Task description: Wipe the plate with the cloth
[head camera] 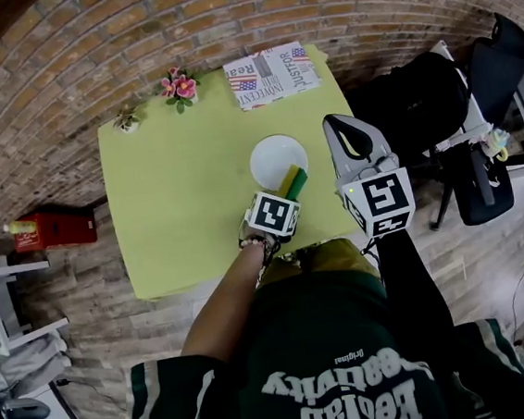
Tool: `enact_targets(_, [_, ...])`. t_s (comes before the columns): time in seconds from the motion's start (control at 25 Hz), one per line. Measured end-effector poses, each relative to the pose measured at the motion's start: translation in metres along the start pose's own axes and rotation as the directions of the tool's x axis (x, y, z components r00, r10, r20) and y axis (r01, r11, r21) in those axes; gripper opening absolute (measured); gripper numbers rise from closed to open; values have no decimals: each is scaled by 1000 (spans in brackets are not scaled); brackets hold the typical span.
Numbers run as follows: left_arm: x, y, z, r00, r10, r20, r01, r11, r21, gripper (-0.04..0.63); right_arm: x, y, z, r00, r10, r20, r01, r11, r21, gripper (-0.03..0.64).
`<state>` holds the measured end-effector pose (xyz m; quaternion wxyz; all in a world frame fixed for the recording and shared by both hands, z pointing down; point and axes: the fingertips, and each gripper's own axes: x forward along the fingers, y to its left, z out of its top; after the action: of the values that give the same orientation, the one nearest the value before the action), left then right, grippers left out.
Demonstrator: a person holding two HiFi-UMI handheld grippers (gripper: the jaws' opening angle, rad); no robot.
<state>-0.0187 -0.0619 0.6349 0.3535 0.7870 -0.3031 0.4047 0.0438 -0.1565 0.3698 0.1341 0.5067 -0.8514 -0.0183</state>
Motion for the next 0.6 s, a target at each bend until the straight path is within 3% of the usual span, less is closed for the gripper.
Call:
enact_targets(0.32, [11,-5,-7,1000,-17,-18,17,1000,-3,140,-12,-17,-4,999,-36,-14,36,999,-6,14])
enact_targets(0.6, [2,7,-16,1000,-1,12,2,999,-46,140,-4,-8,-2,1000,-2,-15,1,1000,-27,14])
